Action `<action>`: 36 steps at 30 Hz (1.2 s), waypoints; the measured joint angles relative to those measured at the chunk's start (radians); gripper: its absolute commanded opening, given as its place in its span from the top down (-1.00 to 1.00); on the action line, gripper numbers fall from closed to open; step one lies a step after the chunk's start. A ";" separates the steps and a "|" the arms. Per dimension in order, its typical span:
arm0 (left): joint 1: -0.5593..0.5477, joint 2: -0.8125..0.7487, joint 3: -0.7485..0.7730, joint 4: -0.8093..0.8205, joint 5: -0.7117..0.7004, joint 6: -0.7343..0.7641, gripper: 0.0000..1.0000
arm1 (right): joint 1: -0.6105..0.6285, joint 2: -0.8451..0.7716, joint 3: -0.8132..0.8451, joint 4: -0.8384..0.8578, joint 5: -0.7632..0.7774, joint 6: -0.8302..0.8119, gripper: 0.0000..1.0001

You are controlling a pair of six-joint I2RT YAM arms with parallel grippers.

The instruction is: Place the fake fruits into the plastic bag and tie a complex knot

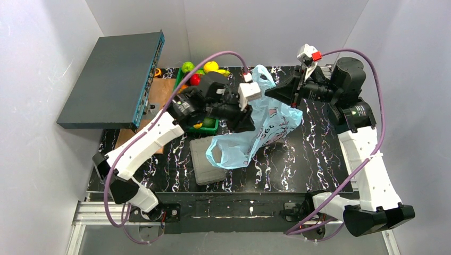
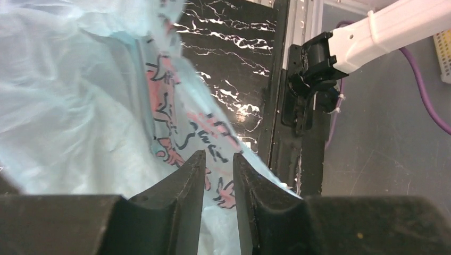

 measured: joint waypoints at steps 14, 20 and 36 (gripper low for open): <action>0.063 -0.063 -0.449 0.108 -0.254 0.054 -0.21 | -0.037 -0.053 -0.020 -0.030 0.027 0.103 0.97; 0.162 -0.216 -0.699 0.089 -0.266 0.199 -0.80 | -0.267 -0.119 -0.032 -0.158 -0.021 0.053 0.97; 0.188 -0.216 -0.554 0.085 -0.035 0.342 -0.96 | -0.284 -0.135 -0.131 -0.388 -0.075 -0.073 0.97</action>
